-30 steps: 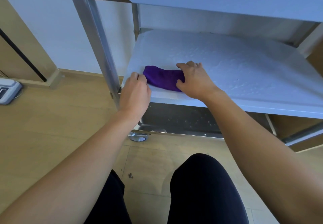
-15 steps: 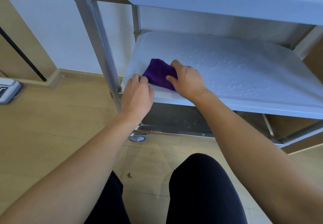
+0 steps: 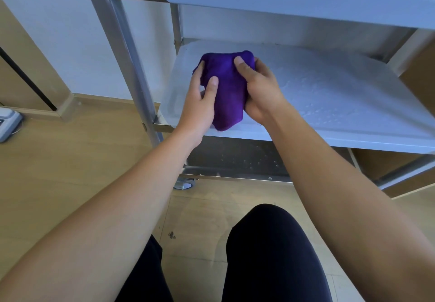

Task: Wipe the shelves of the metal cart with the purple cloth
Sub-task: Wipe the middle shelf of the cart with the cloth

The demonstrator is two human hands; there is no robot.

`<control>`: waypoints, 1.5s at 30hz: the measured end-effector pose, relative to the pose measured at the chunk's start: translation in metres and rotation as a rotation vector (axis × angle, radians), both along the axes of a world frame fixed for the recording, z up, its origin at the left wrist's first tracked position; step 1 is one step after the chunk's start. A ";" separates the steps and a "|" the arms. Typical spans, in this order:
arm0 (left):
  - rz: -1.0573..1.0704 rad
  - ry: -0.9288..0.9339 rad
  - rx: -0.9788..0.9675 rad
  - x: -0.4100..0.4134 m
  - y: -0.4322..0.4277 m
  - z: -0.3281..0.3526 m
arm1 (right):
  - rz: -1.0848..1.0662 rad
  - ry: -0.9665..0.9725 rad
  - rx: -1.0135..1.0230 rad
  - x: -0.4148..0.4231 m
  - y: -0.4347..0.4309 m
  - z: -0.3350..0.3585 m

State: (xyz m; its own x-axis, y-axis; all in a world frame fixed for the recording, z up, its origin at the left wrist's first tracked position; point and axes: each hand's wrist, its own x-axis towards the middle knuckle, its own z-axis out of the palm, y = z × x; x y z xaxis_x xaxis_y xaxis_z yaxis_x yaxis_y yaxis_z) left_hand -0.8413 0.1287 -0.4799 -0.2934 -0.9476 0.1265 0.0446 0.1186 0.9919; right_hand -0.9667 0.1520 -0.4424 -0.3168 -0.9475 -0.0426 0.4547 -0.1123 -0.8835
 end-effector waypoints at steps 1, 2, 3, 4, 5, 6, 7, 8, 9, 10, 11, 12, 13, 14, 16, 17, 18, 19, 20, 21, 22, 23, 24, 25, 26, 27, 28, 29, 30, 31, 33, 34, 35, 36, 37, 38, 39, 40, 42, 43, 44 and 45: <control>0.029 0.052 0.014 0.001 -0.003 0.003 | -0.010 0.007 0.002 -0.002 0.000 0.001; 0.068 0.069 0.015 0.002 -0.007 0.005 | -0.036 0.058 0.013 -0.004 0.000 0.001; 0.115 0.064 0.016 0.005 -0.012 0.008 | -0.077 0.159 0.034 -0.006 0.000 0.001; 0.161 0.044 0.014 0.008 -0.017 0.009 | -0.122 0.304 0.063 -0.008 -0.001 -0.001; 0.199 0.013 -0.002 0.010 -0.022 0.010 | -0.160 0.456 0.085 -0.011 -0.002 -0.002; 0.223 -0.028 -0.036 0.013 -0.027 0.012 | -0.198 0.584 0.094 -0.013 -0.004 -0.004; 0.234 -0.082 -0.084 0.014 -0.029 0.014 | -0.231 0.673 0.097 -0.014 -0.007 -0.006; 0.232 -0.144 -0.137 0.014 -0.031 0.015 | -0.256 0.744 0.115 -0.017 -0.010 -0.007; 0.221 -0.221 -0.180 0.015 -0.033 0.015 | -0.271 0.832 0.163 -0.020 -0.013 -0.009; 0.206 -0.327 -0.206 0.016 -0.034 0.013 | -0.273 0.973 0.248 -0.022 -0.016 -0.010; 0.193 -0.458 -0.222 0.018 -0.034 0.009 | -0.264 1.153 0.366 -0.025 -0.016 -0.014; 0.192 -0.593 -0.244 0.022 -0.034 0.002 | -0.251 1.326 0.493 -0.026 -0.016 -0.019; 0.196 -0.712 -0.287 0.028 -0.034 -0.007 | -0.249 1.452 0.581 -0.024 -0.013 -0.024; 0.200 -0.806 -0.353 0.032 -0.032 -0.016 | -0.254 1.530 0.597 -0.020 -0.010 -0.027; 0.206 -0.931 -0.498 0.039 -0.026 -0.034 | -0.250 1.627 0.397 -0.007 -0.008 -0.033; 0.216 -0.975 -0.549 0.040 -0.025 -0.040 | -0.216 1.672 0.266 0.000 -0.010 -0.036; 0.227 -1.011 -0.573 0.040 -0.024 -0.044 | -0.148 1.714 0.178 0.006 -0.013 -0.038; 0.232 -1.031 -0.574 0.040 -0.023 -0.044 | -0.056 1.757 0.146 0.011 -0.017 -0.040; 0.229 -1.037 -0.567 0.040 -0.023 -0.044 | 0.051 1.801 0.171 0.015 -0.021 -0.042; 0.220 -1.040 -0.561 0.040 -0.023 -0.042 | 0.155 1.842 0.228 0.017 -0.025 -0.046; 0.210 -1.043 -0.565 0.041 -0.023 -0.042 | 0.235 1.874 0.291 0.018 -0.029 -0.050; 0.203 -1.049 -0.578 0.043 -0.022 -0.042 | 0.287 1.886 0.336 0.017 -0.031 -0.054; 0.198 -1.055 -0.595 0.045 -0.021 -0.042 | 0.306 1.886 0.352 0.015 -0.033 -0.058; 0.196 -1.062 -0.612 0.046 -0.020 -0.043 | 0.301 1.882 0.359 0.011 -0.034 -0.059; 0.197 -1.079 -0.629 0.047 -0.019 -0.044 | 0.281 1.876 0.377 0.006 -0.035 -0.060; 0.196 -1.110 -0.644 0.047 -0.018 -0.046 | 0.248 1.866 0.418 -0.001 -0.037 -0.061; 0.192 -1.148 -0.658 0.046 -0.016 -0.048 | 0.207 1.848 0.477 -0.009 -0.040 -0.061; 0.181 -1.185 -0.667 0.046 -0.015 -0.049 | 0.169 1.827 0.542 -0.016 -0.043 -0.061; 0.173 -1.213 -0.680 0.046 -0.014 -0.050 | 0.143 1.811 0.597 -0.020 -0.047 -0.061; 0.170 -1.230 -0.693 0.045 -0.014 -0.051 | 0.138 1.803 0.634 -0.021 -0.050 -0.061; 0.168 -1.252 -0.699 0.045 -0.014 -0.052 | 0.182 1.790 0.644 -0.010 -0.053 -0.059; 0.175 -1.259 -0.704 0.044 -0.013 -0.051 | 0.217 1.791 0.618 -0.001 -0.053 -0.058; 0.183 -1.267 -0.708 0.044 -0.013 -0.051 | 0.258 1.799 0.579 0.009 -0.052 -0.057; 0.186 -1.272 -0.708 0.045 -0.013 -0.050 | 0.299 1.806 0.537 0.018 -0.050 -0.056; 0.188 -1.268 -0.709 0.045 -0.012 -0.049 | 0.332 1.811 0.502 0.023 -0.048 -0.055; 0.193 -1.258 -0.708 0.046 -0.011 -0.049 | 0.352 1.818 0.476 0.025 -0.045 -0.055; 0.196 -1.248 -0.701 0.046 -0.011 -0.048 | 0.358 1.827 0.456 0.024 -0.043 -0.056; 0.190 -1.246 -0.682 0.047 -0.010 -0.047 | 0.353 1.834 0.446 0.020 -0.041 -0.056; 0.167 -1.254 -0.633 0.044 -0.009 -0.045 | 0.319 1.834 0.464 0.008 -0.034 -0.057; 0.158 -1.253 -0.606 0.043 -0.008 -0.045 | 0.297 1.827 0.491 0.003 -0.031 -0.057; 0.155 -1.248 -0.584 0.041 -0.007 -0.045 | 0.282 1.821 0.520 0.001 -0.028 -0.057; 0.158 -1.238 -0.572 0.039 -0.006 -0.045 | 0.278 1.820 0.540 0.001 -0.025 -0.057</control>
State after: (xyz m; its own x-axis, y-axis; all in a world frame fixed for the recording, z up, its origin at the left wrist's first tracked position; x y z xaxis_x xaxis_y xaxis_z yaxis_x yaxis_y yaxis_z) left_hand -0.8021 0.1228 -0.5248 -0.3944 -0.8860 0.2438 -0.8778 0.4417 0.1854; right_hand -0.9655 0.1267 -0.4995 -0.1764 -0.9733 -0.1468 -0.9679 0.1986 -0.1541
